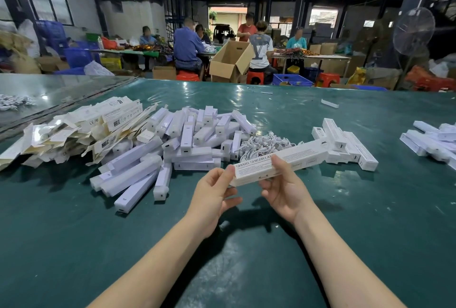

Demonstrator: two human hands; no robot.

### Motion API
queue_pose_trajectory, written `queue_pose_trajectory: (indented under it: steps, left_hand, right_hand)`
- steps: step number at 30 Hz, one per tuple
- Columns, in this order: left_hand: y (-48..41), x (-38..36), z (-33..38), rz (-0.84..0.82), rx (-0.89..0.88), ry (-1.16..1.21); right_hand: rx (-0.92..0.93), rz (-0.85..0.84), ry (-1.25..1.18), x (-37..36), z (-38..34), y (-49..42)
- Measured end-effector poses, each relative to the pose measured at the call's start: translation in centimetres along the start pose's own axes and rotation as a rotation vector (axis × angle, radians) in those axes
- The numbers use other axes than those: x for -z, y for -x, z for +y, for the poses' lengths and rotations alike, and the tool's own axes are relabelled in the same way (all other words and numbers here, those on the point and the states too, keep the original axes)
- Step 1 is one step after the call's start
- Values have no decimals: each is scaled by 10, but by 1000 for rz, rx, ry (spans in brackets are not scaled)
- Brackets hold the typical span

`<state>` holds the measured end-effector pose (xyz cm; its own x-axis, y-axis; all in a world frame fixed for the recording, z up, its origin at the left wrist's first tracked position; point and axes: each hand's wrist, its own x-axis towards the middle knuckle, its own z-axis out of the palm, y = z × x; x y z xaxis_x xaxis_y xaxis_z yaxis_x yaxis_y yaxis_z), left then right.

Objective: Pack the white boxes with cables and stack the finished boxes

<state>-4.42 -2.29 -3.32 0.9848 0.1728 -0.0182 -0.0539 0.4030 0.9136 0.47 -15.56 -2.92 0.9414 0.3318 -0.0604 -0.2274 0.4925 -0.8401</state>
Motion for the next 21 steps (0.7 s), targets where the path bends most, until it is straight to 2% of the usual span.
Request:
queue_pose_trajectory:
  steps: [4, 9, 21]
  left_hand:
    - [0, 1, 1, 21, -31, 43]
    - [1, -1, 1, -27, -48, 48]
    - [-2, 1, -1, 77, -235, -122]
  right_hand:
    - [-45, -82, -1, -3, 2, 1]
    - [-61, -81, -41, -2, 1, 1]
    - [-43, -88, -40, -6, 5, 1]
